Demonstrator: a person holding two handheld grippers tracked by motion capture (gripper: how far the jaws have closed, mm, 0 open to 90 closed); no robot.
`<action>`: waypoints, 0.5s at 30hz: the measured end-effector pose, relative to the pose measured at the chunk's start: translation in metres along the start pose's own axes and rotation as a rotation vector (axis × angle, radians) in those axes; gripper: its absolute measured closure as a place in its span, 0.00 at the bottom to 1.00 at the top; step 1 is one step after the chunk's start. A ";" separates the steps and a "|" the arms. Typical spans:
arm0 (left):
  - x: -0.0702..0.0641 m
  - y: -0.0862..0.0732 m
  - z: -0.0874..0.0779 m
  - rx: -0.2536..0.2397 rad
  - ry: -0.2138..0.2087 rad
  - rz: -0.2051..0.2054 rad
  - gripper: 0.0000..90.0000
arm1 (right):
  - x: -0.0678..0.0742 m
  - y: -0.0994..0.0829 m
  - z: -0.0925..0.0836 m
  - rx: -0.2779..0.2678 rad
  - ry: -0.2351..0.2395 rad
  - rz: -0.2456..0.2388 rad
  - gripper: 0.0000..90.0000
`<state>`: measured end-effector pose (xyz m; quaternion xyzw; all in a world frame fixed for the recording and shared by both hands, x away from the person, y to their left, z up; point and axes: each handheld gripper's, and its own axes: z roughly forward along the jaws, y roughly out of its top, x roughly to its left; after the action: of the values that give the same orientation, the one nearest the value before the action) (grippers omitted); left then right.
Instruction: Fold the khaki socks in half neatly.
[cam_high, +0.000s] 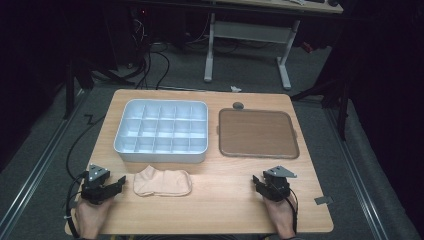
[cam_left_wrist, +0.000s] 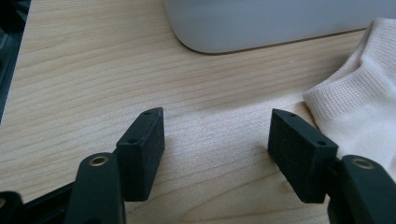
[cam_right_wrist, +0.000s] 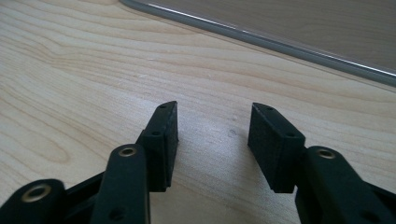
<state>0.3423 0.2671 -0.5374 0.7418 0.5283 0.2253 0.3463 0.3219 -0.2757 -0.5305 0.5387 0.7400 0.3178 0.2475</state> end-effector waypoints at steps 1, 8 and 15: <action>0.001 0.000 0.000 -0.001 -0.005 -0.002 0.43 | 0.000 0.000 0.000 -0.001 -0.005 0.005 0.63; 0.001 0.000 -0.001 -0.001 -0.017 -0.009 0.42 | 0.001 0.000 -0.001 0.000 -0.001 0.001 0.67; 0.002 -0.001 -0.003 -0.025 -0.068 -0.023 0.39 | 0.003 0.001 -0.006 -0.021 0.007 -0.008 0.68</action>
<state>0.3401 0.2704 -0.5364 0.7386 0.5218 0.2027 0.3757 0.3177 -0.2735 -0.5258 0.5319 0.7397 0.3265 0.2516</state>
